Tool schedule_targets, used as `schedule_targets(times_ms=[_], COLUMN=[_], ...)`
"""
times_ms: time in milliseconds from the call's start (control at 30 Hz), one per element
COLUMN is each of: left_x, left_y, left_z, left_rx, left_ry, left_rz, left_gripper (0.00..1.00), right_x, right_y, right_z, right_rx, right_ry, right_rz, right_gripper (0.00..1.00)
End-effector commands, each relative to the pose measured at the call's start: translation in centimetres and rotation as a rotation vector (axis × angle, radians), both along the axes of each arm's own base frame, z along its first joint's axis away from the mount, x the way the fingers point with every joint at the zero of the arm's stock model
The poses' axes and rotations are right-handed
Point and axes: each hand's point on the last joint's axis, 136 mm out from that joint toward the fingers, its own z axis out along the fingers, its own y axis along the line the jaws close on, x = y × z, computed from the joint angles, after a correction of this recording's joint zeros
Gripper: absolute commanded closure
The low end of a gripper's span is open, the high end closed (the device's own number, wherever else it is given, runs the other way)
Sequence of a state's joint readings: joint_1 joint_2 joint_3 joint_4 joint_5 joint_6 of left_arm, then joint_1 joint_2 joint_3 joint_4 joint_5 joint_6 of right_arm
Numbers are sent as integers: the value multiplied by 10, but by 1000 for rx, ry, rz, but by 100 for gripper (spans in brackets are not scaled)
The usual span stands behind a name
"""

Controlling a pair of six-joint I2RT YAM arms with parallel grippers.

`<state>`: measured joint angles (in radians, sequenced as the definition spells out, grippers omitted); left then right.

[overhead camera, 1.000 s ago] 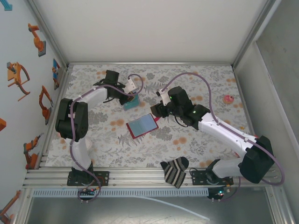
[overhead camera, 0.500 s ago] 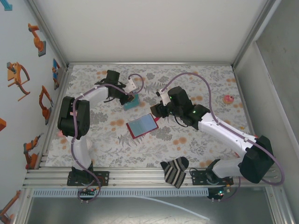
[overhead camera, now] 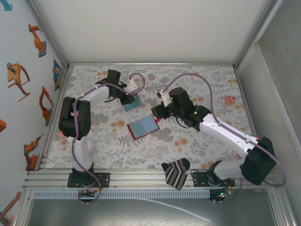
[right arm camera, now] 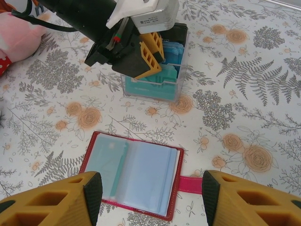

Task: Take the credit cards out of the card holder

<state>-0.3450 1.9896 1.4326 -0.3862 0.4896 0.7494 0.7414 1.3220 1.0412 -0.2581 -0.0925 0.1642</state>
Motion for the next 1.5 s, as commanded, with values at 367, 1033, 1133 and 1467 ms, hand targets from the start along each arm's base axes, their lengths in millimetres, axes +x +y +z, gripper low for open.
schedule_targets(times_ms=[367, 1033, 1133, 1467], left_x=[-20, -129, -138, -150], left_y=[17, 158, 176, 190], left_z=[99, 86, 85, 82], left_rx=[-144, -543, -543, -569], left_ry=[-201, -222, -226, -211], left_rz=[178, 1173, 1265, 1355], left_gripper=[40, 3, 3, 3], right_x=[-7, -63, -60, -48], right_y=[14, 102, 105, 108], right_z=[-35, -133, -146, -169], right_rx=[-137, -380, -413, -492], right_ry=[81, 258, 268, 274], right_rz=[33, 314, 314, 291], right_gripper=[50, 52, 50, 44])
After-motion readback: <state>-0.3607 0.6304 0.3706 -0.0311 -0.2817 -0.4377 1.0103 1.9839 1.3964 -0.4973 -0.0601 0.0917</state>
